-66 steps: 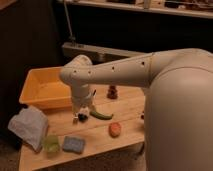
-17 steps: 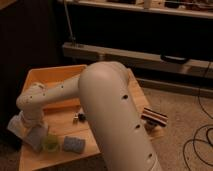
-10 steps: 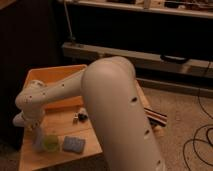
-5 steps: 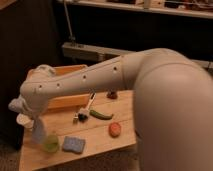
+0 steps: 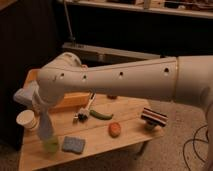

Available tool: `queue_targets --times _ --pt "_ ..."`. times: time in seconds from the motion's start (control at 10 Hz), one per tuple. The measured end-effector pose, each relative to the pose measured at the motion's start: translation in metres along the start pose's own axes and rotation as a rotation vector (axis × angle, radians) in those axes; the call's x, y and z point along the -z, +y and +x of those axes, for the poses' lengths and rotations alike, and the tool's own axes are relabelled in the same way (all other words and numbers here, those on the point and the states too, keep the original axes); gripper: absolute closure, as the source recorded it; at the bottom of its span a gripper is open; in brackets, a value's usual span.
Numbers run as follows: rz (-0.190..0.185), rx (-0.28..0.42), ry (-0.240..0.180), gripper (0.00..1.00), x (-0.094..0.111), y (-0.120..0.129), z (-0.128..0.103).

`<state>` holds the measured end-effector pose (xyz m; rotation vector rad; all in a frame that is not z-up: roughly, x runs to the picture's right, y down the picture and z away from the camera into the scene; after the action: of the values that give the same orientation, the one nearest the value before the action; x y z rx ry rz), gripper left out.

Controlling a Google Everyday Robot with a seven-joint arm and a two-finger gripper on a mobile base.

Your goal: Place towel in plastic cup

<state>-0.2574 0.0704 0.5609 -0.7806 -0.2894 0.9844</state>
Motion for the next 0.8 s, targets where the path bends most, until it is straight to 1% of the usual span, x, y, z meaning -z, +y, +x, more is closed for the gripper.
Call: queue_targets --times 0.1,0.2,0.3,0.4,0.5,0.6,0.7,0.8 --pt "-0.015 -0.003 0.009 1.0 -0.002 0.001 0.002" --pt "-0.027 -0.005 0.02 1.0 -0.01 -0.001 0.007" --pt "-0.032 -0.003 0.025 1.0 -0.02 -0.005 0.012" --pt "-0.035 0.001 0.029 1.0 -0.035 -0.01 0.02" --pt "-0.041 -0.001 0.035 1.0 -0.054 -0.015 0.029" --pt "-0.049 -0.001 0.04 1.0 -0.08 -0.024 0.042" --pt "-0.061 0.003 0.047 1.0 -0.098 -0.03 0.05" --pt "-0.081 0.017 0.056 1.0 -0.118 -0.036 0.06"
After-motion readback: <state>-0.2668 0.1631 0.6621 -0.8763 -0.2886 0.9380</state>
